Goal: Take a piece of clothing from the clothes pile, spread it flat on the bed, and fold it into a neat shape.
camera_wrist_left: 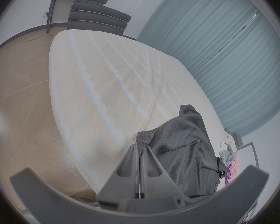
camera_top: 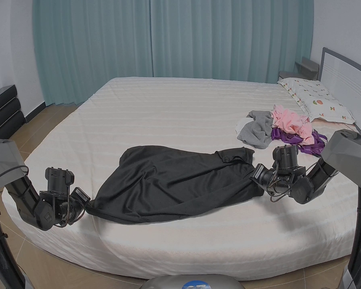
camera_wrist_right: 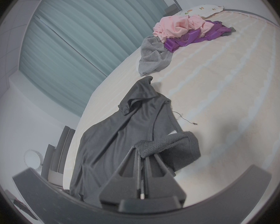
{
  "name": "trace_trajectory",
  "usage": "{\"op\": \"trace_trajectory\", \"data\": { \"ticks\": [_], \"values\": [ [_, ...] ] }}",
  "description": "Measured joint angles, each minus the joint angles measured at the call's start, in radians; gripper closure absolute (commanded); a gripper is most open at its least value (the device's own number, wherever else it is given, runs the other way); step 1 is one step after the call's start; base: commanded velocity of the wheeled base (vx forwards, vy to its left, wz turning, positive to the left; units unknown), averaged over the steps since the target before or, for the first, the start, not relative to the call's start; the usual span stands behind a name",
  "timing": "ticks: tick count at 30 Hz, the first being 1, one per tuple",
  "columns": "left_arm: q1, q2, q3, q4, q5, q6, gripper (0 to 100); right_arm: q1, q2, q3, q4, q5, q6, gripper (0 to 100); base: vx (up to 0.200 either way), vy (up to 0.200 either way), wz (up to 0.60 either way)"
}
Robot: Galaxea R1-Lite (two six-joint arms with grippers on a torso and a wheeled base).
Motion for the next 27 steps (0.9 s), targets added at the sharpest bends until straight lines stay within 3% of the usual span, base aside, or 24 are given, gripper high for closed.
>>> {"op": "trace_trajectory", "data": {
  "ticks": [9,10,18,27],
  "values": [
    [0.002,0.015,-0.007,-0.007,-0.001,-0.019,100,0.0,0.096,-0.248,0.155,-0.008,0.039,100,0.0,0.0,0.0],
    [0.002,0.016,-0.007,-0.007,-0.001,-0.02,100,0.0,0.109,-0.269,0.161,-0.009,0.04,0,0.0,0.0,0.0],
    [0.001,0.029,-0.008,-0.009,-0.003,-0.022,100,0.002,0.187,-0.352,0.137,-0.012,0.045,0,0.0,0.0,0.0],
    [0.001,0.035,-0.007,-0.009,-0.003,-0.022,100,-0.001,0.157,-0.277,0.048,-0.038,0.044,0,0.0,0.0,0.0]
  ]
}}
